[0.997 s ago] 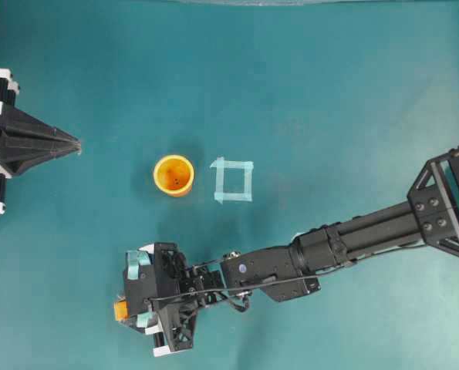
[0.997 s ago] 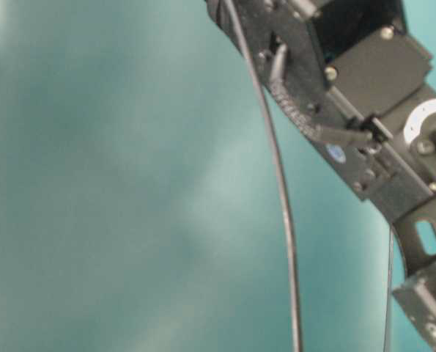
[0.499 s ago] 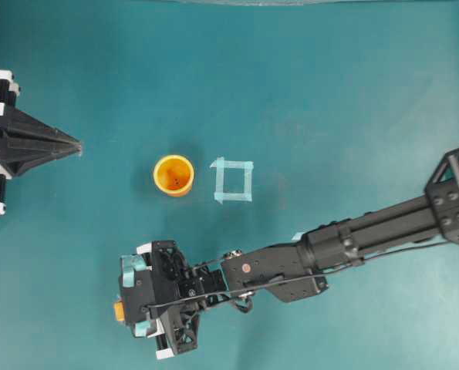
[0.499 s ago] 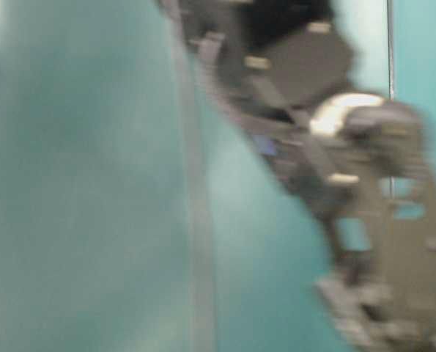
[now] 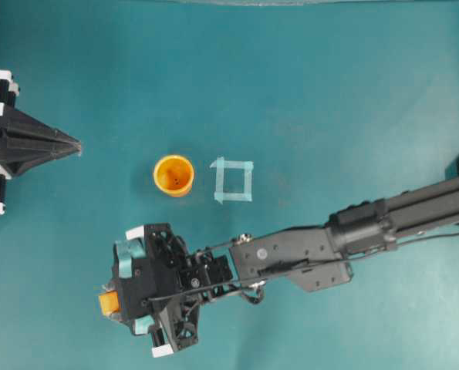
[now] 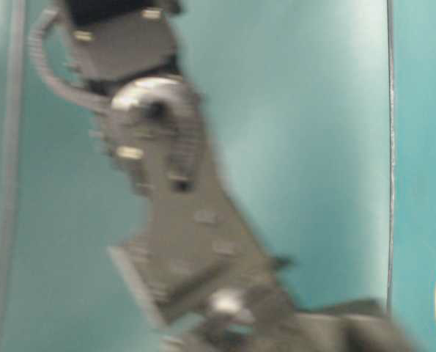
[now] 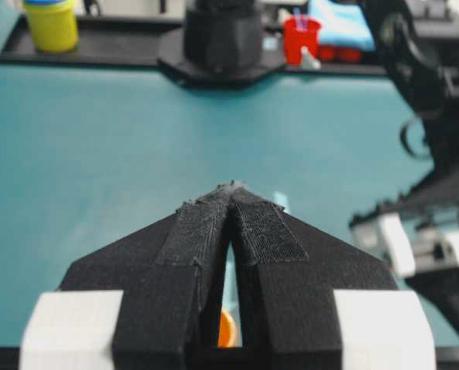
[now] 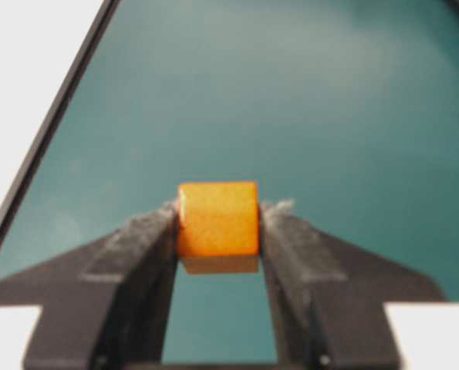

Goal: Move the block toward the cup with right arm.
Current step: 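Carry the held cube with the right gripper toward the orange cup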

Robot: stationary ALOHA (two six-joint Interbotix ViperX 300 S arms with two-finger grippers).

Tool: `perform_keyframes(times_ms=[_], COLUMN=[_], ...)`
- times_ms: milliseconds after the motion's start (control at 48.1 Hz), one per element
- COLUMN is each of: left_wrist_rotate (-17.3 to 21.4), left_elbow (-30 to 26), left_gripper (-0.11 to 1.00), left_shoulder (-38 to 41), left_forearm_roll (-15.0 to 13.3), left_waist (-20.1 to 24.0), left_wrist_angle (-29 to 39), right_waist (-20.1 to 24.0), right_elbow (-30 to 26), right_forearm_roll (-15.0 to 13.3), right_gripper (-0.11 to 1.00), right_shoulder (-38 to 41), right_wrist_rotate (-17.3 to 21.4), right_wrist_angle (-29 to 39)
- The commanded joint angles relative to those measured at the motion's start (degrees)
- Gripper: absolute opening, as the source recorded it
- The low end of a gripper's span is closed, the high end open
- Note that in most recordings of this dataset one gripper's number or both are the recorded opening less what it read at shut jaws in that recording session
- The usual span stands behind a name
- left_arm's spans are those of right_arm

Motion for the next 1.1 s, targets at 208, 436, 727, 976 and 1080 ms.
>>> perform_keyframes(times_ms=[208, 436, 727, 976, 1080], left_wrist_rotate=[-0.09, -0.09, -0.09, -0.09, -0.09], left_elbow=[-1.49, -1.49, -1.49, -1.49, -1.58], left_gripper=[0.0, 0.0, 0.0, 0.0, 0.0], left_shoulder=[0.18, 0.09, 0.09, 0.09, 0.09], left_forearm_roll=[0.09, 0.09, 0.0, 0.09, 0.09], left_waist=[0.18, 0.18, 0.18, 0.18, 0.18], left_wrist_angle=[-0.26, -0.26, 0.35, 0.53, 0.53], right_waist=[-2.99, -6.06, -9.67, -12.22, -13.27], right_elbow=[-1.41, -1.05, 2.64, 8.79, 10.99], right_forearm_roll=[-0.7, -0.7, -0.7, -0.7, -0.7], right_gripper=[0.4, 0.4, 0.4, 0.4, 0.4], right_shoulder=[-5.62, -6.15, -8.44, -12.3, -13.71], right_wrist_rotate=[0.0, 0.09, 0.09, 0.53, 0.53], right_wrist_angle=[7.29, 9.05, 9.14, 8.0, 6.59])
